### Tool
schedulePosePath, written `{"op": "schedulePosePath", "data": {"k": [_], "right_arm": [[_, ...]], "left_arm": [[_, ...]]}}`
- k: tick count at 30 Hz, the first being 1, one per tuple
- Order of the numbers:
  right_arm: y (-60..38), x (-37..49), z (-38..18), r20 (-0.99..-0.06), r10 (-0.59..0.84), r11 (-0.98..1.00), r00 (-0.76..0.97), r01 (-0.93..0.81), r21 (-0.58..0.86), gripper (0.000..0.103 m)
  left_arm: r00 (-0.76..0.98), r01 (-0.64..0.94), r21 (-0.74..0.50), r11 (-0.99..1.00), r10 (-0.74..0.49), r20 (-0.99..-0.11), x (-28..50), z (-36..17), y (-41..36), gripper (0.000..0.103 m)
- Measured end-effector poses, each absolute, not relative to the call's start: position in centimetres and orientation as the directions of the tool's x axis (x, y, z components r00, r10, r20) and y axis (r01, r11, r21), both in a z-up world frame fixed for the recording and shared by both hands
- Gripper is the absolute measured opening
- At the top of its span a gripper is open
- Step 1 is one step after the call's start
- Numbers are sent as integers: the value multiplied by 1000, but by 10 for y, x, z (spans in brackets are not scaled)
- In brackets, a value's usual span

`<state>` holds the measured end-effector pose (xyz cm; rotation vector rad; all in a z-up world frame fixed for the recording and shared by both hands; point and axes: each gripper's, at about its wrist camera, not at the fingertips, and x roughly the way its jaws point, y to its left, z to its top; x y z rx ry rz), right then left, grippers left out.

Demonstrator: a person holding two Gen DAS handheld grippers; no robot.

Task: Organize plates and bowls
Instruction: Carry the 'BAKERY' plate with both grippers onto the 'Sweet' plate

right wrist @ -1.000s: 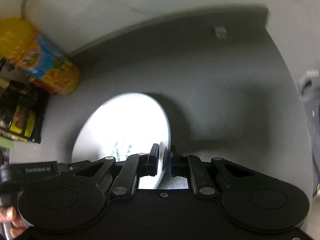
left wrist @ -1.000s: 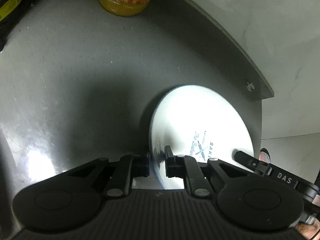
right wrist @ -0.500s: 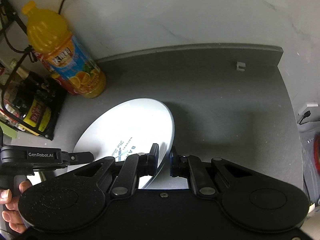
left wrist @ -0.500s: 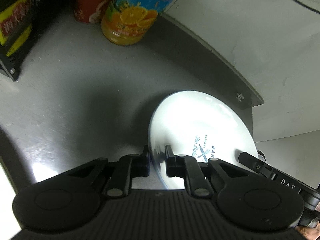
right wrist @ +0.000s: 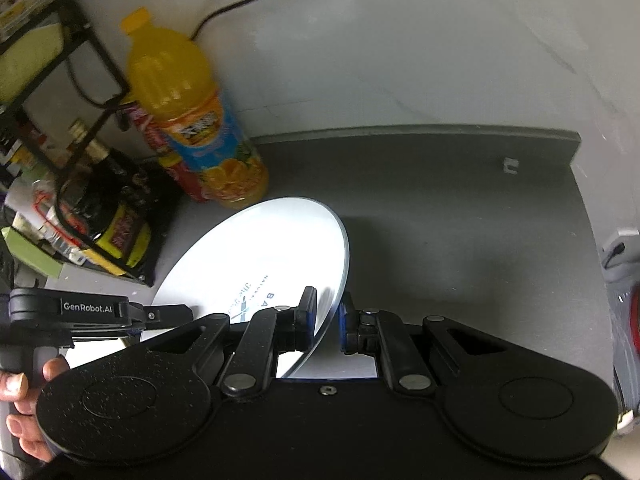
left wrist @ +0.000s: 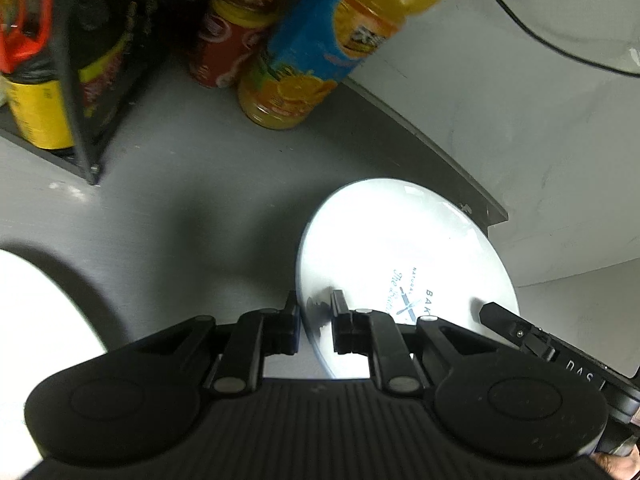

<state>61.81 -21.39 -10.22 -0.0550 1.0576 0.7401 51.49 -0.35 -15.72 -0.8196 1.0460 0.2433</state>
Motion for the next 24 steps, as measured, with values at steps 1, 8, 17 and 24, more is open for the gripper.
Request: {"op": "schedulePosePath", "data": {"k": [1, 8, 17, 24], "right_arm": [[-211, 614, -101, -802, 531, 758, 275, -577, 305, 11], [-184, 588, -105, -790, 558, 745, 254, -573, 342, 11], [-160, 547, -110, -789, 570, 735, 231, -572, 364, 11], [-149, 513, -111, -792, 564, 745, 233, -558, 366, 11]], "left_arm": [[506, -544, -481, 687, -189, -842, 511, -156, 1, 13], [489, -561, -457, 690, -169, -856, 477, -151, 29, 13], [468, -573, -434, 695, -157, -869, 434, -148, 57, 13], [454, -578, -434, 690, -170, -875, 401, -152, 67, 13]]}}
